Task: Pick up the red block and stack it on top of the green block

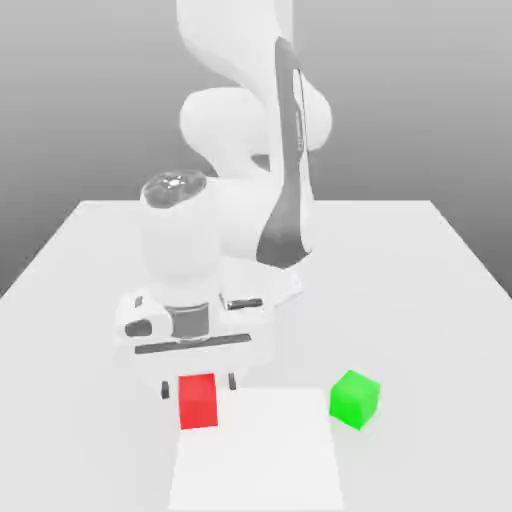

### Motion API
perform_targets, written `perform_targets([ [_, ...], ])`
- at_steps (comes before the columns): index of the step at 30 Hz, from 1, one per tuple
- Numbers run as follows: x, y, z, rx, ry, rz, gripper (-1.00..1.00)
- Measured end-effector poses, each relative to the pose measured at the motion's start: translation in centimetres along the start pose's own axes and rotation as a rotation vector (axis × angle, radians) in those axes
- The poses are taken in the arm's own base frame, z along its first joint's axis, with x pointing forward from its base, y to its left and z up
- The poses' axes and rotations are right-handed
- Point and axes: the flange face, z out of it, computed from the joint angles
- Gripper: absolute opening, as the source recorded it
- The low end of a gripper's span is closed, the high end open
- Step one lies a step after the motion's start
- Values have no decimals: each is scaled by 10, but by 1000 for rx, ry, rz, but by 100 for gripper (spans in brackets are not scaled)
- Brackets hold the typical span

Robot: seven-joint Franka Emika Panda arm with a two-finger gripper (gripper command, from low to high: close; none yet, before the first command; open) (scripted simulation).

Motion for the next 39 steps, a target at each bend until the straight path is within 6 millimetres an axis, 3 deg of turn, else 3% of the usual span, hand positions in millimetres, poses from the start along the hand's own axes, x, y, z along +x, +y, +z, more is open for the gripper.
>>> perform_targets([
  [6, -3, 2, 15, -9, 26, -1, 0],
  [7, -4, 3, 17, -12, 31, -1, -100],
  [16, -3, 2, 14, -8, 22, -1, -100],
  [39, -7, 1, -48, -12, 30, -8, -100],
])
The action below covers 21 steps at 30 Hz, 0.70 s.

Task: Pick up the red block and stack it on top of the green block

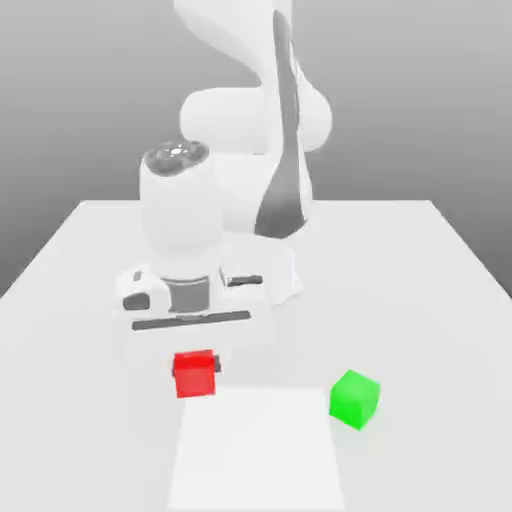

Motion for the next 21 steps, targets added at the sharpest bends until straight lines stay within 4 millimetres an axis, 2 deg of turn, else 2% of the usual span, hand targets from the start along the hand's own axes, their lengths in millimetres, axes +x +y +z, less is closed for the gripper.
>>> perform_targets([
  [5, -46, -74, -14, 4, -3, -434, -100],
  [12, -130, -152, -31, -2, 1, -1042, -100],
  [14, -141, -161, -19, -2, 2, -1114, -100],
  [18, -146, -164, 16, -3, 3, -1140, -100],
  [19, -145, -163, 24, -4, 3, -1137, 100],
  [21, -145, -163, 24, -5, 3, -1137, 100],
])
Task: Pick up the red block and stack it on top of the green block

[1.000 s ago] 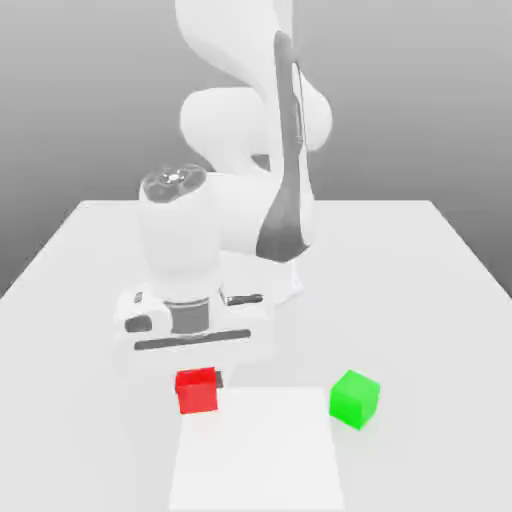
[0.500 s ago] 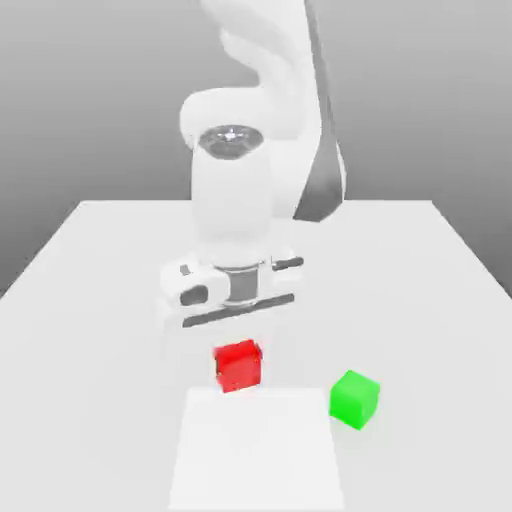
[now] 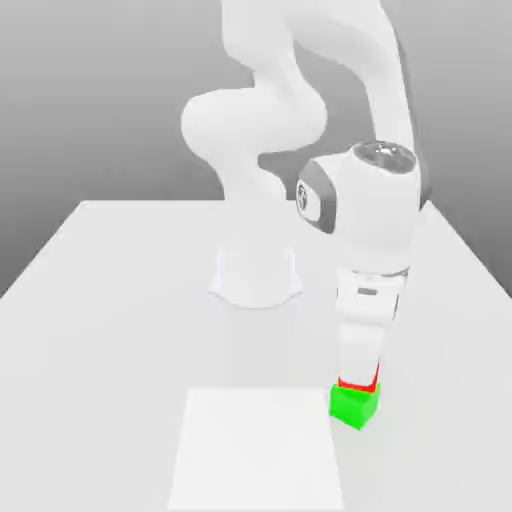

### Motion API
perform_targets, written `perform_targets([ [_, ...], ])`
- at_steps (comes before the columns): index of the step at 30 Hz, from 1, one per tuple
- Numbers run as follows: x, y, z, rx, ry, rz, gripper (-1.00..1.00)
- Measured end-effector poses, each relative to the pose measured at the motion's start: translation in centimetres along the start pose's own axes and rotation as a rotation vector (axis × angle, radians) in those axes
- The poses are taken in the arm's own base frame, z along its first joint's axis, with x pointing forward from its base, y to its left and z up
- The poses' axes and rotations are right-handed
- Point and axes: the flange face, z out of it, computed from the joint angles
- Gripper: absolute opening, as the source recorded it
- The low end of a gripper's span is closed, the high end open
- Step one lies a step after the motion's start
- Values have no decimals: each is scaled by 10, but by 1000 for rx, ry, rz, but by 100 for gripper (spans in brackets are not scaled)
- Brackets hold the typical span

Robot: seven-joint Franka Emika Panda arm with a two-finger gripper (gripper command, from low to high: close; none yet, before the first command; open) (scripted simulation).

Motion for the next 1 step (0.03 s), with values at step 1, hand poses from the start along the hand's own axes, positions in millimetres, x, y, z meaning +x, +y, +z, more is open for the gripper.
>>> perform_targets([
  [1, 0, 0, 0, 0, 0, 0, 100],
])
